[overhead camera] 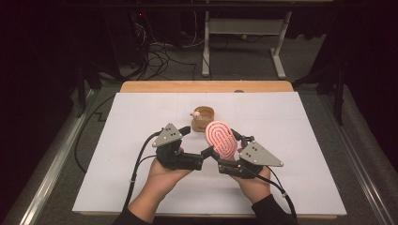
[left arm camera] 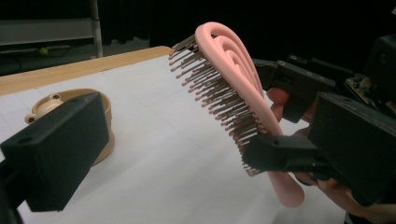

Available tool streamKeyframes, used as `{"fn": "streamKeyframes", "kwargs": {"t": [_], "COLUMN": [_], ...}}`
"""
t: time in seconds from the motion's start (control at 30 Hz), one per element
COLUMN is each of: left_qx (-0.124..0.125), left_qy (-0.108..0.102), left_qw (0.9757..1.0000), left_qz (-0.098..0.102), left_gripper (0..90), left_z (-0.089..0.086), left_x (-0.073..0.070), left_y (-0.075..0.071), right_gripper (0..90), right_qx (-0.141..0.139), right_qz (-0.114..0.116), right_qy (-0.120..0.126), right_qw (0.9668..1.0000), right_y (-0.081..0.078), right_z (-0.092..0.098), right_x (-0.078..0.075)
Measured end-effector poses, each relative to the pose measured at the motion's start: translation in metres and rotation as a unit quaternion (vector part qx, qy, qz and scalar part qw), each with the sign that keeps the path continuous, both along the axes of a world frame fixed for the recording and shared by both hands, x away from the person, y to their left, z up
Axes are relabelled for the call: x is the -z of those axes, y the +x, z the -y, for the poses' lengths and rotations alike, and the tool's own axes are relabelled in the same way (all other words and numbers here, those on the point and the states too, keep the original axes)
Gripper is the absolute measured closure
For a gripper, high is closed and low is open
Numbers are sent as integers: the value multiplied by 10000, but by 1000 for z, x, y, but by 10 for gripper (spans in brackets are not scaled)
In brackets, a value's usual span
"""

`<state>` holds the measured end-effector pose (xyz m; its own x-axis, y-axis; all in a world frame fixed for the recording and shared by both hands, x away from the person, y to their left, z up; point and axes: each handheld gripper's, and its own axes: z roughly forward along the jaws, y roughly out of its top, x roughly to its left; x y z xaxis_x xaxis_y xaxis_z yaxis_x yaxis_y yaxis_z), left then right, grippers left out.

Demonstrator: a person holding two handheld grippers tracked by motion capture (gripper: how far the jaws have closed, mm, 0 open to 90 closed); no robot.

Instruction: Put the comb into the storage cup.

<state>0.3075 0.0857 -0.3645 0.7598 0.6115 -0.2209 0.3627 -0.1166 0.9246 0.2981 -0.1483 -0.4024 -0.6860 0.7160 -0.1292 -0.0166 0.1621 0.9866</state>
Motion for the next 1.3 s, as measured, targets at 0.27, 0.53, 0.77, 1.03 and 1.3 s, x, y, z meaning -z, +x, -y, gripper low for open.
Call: {"fn": "streamKeyframes", "kwargs": {"t": [0.27, 0.53, 0.77, 1.03, 1.3], "left_qx": [9, 115, 321, 431, 525], "left_qy": [-5, -120, -201, -207, -227], "left_qw": [9999, 9989, 9983, 9966, 9954], "left_qz": [-168, -447, -449, -668, -768], "left_gripper": [0, 0, 119, 183, 306], "left_z": [7, 13, 15, 17, 19], "left_x": [0, 0, 0, 4, 5], "left_y": [9, 17, 18, 23, 23], "right_gripper": [201, 201, 201, 201, 201], "right_qx": [-19, -15, -25, -39, -34], "right_qz": [-1, 6, 20, 32, 54], "right_qy": [3, -63, -55, -35, -59], "right_qw": [10000, 10000, 10000, 10000, 10000], "right_y": [0, 0, -1, -1, -1], "right_z": [-1, -2, -3, -4, -5], "right_x": [0, 2, 2, 1, 1]}}
